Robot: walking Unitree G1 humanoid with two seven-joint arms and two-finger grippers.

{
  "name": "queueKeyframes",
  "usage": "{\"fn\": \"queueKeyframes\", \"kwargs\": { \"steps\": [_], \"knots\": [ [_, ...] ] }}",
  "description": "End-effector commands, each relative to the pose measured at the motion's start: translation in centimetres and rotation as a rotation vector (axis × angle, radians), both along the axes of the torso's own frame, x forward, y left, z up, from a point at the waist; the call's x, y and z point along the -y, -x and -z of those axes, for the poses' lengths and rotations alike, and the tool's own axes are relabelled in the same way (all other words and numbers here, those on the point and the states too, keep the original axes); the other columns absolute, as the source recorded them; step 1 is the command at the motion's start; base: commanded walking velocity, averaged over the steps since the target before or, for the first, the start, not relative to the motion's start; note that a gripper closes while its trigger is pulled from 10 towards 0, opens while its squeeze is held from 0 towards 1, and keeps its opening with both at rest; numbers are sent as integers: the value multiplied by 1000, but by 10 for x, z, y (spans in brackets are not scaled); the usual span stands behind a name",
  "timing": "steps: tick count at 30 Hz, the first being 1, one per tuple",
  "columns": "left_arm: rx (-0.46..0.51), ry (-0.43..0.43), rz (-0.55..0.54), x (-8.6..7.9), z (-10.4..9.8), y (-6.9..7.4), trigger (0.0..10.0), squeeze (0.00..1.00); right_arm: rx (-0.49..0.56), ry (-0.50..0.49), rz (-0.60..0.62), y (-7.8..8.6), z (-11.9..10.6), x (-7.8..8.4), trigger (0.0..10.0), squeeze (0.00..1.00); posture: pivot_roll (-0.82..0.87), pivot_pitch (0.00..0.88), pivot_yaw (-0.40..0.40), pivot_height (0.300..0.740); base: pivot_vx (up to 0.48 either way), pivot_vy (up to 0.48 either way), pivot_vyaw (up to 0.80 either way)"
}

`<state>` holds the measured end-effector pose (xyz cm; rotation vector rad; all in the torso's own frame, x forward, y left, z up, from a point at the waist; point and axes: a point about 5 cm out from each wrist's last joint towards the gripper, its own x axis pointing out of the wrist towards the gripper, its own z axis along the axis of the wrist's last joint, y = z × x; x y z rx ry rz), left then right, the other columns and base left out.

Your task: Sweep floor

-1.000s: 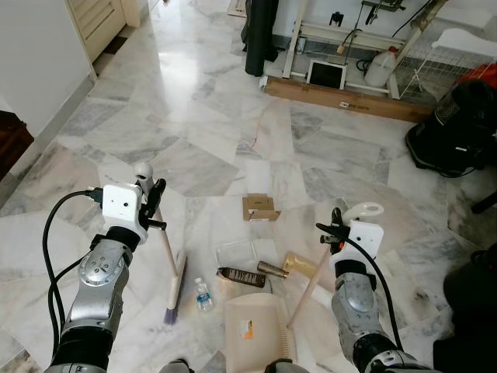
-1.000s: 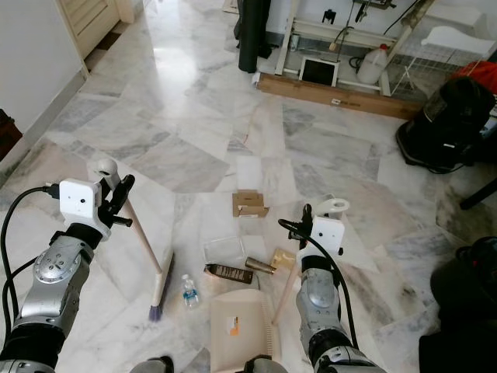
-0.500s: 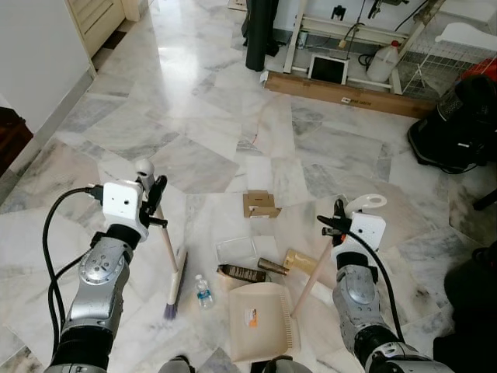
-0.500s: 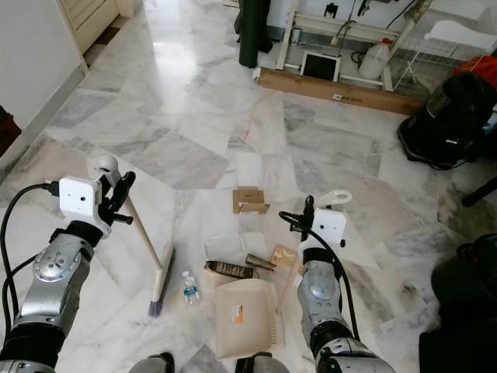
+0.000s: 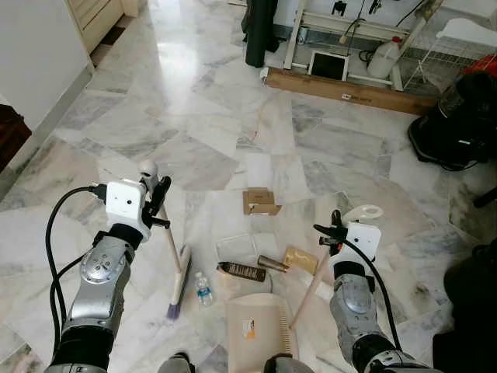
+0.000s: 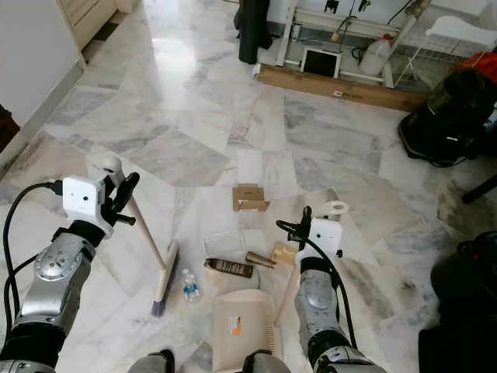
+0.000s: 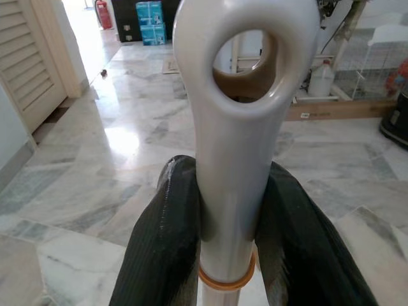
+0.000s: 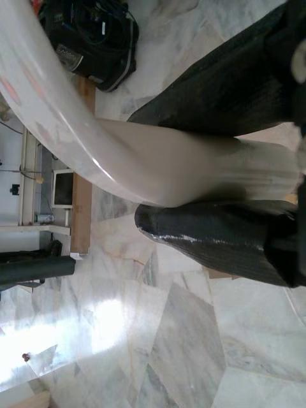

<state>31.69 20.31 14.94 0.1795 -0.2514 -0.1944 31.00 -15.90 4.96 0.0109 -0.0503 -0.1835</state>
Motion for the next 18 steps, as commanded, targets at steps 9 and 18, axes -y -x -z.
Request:
{"fn": "queueKeyframes", "kwargs": {
  "steps": [9, 18],
  "knots": [
    [60, -117, -17, 2, -9, -14, 10000, 0, -50, 5, 16, 13, 15, 4, 10000, 0, 284, 237, -105, 740, 0, 0, 0],
    [22, -13, 51, 19, 4, -24, 10000, 0, -37, 8, 27, 16, 16, 7, 10000, 0, 256, 236, -106, 740, 0, 0, 0]
  ]
}}
